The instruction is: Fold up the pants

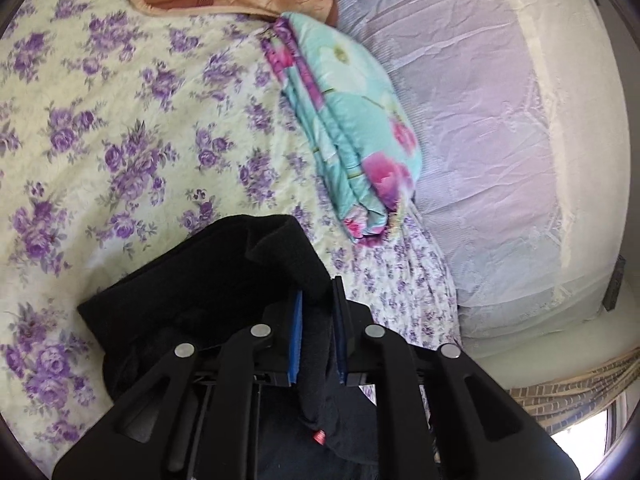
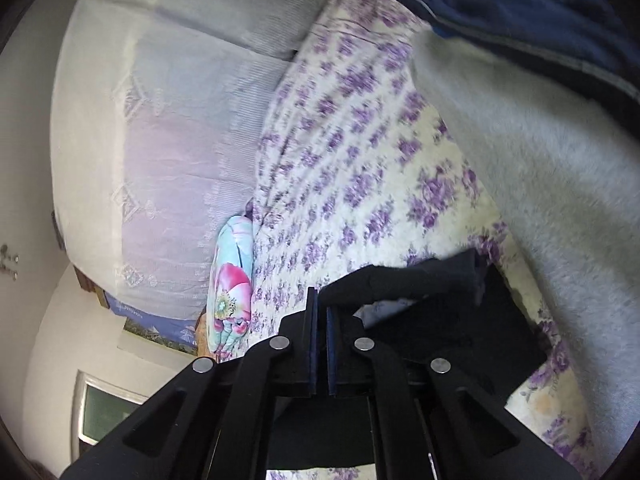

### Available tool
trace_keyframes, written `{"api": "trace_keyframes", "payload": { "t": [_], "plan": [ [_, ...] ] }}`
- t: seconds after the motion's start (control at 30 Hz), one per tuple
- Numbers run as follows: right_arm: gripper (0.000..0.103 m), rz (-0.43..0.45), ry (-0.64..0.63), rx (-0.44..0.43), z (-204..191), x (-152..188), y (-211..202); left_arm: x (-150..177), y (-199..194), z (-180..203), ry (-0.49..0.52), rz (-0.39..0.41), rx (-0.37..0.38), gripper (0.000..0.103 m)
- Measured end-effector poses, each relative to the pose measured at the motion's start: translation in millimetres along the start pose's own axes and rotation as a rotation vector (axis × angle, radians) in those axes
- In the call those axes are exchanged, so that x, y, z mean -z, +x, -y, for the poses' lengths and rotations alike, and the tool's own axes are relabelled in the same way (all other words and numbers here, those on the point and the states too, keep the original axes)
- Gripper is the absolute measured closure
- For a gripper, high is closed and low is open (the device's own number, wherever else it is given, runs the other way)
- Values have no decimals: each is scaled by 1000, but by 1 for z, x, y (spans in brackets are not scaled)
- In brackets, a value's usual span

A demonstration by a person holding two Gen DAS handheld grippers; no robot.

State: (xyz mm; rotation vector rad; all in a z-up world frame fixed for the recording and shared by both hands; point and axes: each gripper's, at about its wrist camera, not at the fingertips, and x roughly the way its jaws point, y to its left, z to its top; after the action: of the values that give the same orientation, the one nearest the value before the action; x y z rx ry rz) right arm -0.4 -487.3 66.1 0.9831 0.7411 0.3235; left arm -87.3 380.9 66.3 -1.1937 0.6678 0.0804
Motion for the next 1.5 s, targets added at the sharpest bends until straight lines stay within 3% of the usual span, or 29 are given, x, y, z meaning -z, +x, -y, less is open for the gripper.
{"api": "trace_keyframes", "payload": {
  "t": [0.13,0.3,0.43,0.6,0.7,0.77,0.87,0.97,1.0,1.03,1.1,1.23,1.37,1.43,1.5],
  "plan": [
    [100,-2,31,71,31,19,-23,9,-23,-23,-26,-43,8,91],
    [100,-63,148,122,94,56,-16,26,-11,-82,-116,-126,-82,91],
    [100,-60,129,114,86,58,-20,35,-13,-107,-162,-124,-50,91],
    [100,-44,42,139,64,51,-27,36,-27,-90,-91,-94,-31,91],
    [99,-80,57,207,81,58,-19,38,-24,-99,-83,-111,-76,90],
    [99,-97,101,194,93,66,-18,43,-22,-117,-125,-137,-101,85],
    [88,-102,121,163,92,71,-27,50,-35,-127,-134,-119,-70,79],
    [66,-114,119,163,86,73,-33,58,-55,-119,-69,-27,-173,60],
    [49,-110,117,175,85,74,-37,60,-62,-115,-47,-3,-198,57],
    [45,-100,115,193,84,75,-39,64,-68,-110,-20,13,-208,57],
    [45,-75,117,195,83,76,-43,72,-71,-97,36,20,-194,57],
    [44,-28,54,126,54,71,-45,99,-55,-39,253,-20,-109,57],
    [44,-118,-79,22,10,73,-9,141,-1,16,469,-166,-7,54],
    [44,-181,-90,13,6,76,17,159,34,27,537,-239,-30,51],
    [45,-205,-84,55,20,74,32,167,63,21,558,-291,-100,51]
  ]
}}
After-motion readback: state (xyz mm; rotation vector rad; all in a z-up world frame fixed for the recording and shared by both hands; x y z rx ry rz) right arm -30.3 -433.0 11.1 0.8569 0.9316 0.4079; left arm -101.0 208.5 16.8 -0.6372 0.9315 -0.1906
